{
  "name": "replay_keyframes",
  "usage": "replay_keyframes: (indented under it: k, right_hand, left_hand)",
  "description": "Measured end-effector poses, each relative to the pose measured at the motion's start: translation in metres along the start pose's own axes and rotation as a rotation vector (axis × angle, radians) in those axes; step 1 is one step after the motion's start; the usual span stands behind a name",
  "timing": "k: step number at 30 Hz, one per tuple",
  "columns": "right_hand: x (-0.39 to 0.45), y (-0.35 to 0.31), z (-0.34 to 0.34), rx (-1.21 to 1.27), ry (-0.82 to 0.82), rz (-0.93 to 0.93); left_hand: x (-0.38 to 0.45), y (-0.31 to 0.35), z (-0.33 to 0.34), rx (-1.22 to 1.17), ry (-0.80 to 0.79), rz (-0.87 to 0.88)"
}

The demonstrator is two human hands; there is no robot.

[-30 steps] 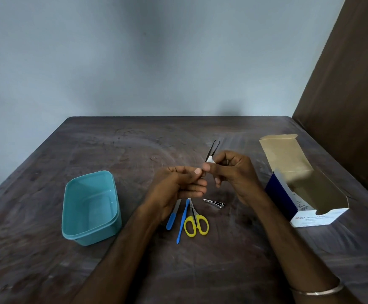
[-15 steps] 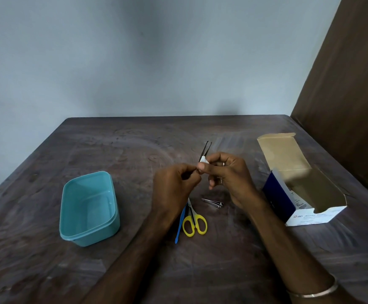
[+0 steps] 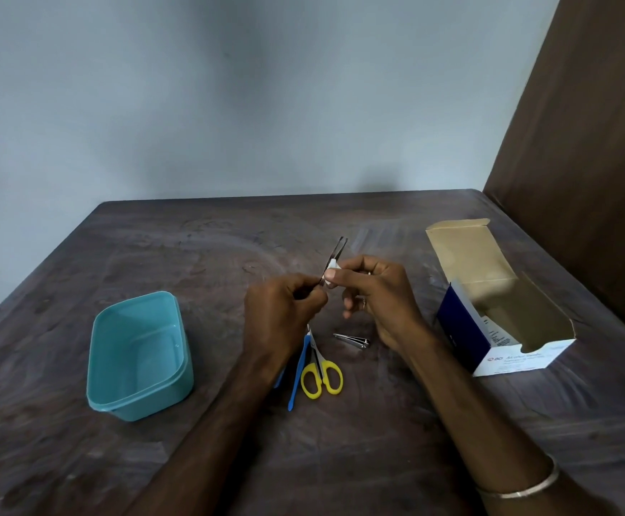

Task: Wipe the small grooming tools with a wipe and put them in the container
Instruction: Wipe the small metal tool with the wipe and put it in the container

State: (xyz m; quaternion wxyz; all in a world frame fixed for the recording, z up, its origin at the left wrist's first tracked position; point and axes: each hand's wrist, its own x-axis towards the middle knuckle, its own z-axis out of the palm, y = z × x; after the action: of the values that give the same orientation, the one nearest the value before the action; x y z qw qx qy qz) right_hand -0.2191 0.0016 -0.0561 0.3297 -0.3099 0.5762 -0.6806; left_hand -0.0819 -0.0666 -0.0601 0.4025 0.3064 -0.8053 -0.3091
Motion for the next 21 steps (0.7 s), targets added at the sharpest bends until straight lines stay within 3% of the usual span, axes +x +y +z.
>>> replay_keyframes:
  k: [14, 21]
  right_hand:
    - [0.0013, -0.0081, -0.007, 0.121, 0.06, -0.048]
    - [0.0003, -0.0077, -0.0049, 0.12, 0.057, -0.041]
  left_hand:
    - [-0.0003, 0.0006, -0.0032, -0.163, -0.118, -0.082]
    - [-0.0002, -0.0016, -0.0056, -0.132, -0.119, -0.087]
